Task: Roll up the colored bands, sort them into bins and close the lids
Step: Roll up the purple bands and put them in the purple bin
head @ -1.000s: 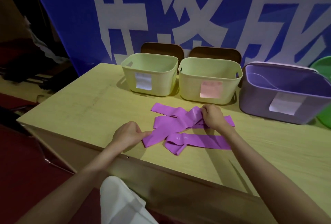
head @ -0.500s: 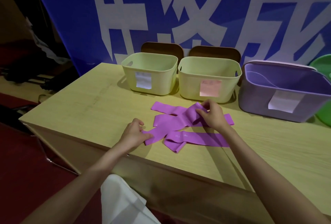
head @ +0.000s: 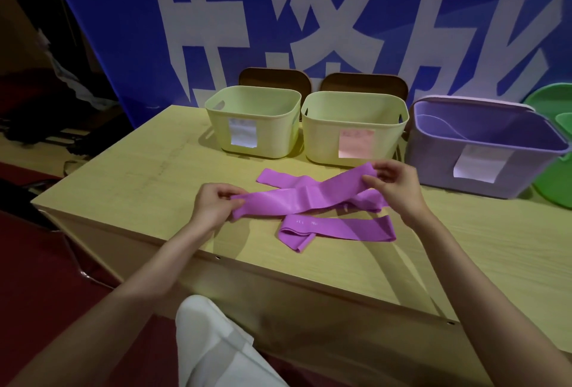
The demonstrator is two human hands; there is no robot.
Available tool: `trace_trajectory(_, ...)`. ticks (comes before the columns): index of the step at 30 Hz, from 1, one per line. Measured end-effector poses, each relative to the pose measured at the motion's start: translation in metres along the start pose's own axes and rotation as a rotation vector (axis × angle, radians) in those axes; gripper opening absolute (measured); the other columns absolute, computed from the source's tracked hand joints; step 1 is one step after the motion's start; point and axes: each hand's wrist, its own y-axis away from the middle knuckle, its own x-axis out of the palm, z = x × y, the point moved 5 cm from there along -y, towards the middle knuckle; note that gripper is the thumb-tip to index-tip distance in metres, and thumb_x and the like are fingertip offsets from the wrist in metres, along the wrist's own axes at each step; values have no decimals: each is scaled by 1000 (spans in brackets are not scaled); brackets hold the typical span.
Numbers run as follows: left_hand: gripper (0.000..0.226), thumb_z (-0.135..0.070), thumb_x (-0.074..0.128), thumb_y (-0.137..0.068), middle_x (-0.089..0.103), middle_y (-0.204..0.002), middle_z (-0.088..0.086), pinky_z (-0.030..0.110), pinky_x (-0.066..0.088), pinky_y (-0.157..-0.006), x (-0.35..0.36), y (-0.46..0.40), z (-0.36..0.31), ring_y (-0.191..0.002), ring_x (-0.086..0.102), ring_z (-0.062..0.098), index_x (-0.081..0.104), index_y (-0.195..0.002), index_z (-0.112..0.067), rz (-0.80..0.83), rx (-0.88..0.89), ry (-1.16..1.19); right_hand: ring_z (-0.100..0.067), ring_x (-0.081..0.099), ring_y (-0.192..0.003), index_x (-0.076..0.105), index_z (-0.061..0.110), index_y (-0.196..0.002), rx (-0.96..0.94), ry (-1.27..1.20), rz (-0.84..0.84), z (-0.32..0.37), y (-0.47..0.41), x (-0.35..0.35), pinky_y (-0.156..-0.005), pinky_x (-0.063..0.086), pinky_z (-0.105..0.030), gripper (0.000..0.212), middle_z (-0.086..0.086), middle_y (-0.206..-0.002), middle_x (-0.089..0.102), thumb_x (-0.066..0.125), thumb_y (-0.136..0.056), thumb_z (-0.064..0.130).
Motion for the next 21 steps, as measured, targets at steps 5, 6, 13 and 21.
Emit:
trace_trajectory(5,21,4,69,-80,69,-73,-7,11,38,-47,-8,-4,-12,-58,56,-5,75,-95,-9,0,14,65,0,63,-61,62,12,-81,77,-164,-58,-12,6,-31,-64,51,-14,23,10,-61,68,66,-81,-10)
trace_trajectory(6,20,3,70,-81,70,-74,-8,12,39,-47,-7,-4,-12,-59,56,-5,75,-95,-11,11,10,61,0,62,-62,62,12,-80,73,-165,-56,-14,9,-34,-66,51,-14,23,10,-62,68,66,-81,-11)
trace_trajectory(13,19,16,60,-83,68,-82,19,18,57,-60,13,5,-12,-60,71,19,69,-94,4,113,-122,308,-5,70,-84,64,6,-77,-4,-131,-28,-15,34,-53,-77,52,-16,21,7,-79,75,65,-79,-15)
trace_trajectory(21,16,19,59,-82,69,-74,19,21,58,-59,28,7,-12,-61,71,24,68,-86,6,214,-273,335,-8,68,-89,66,7,-79,-34,-98,-34,-13,52,-69,-86,54,-24,17,-14,-108,67,68,-79,-10)
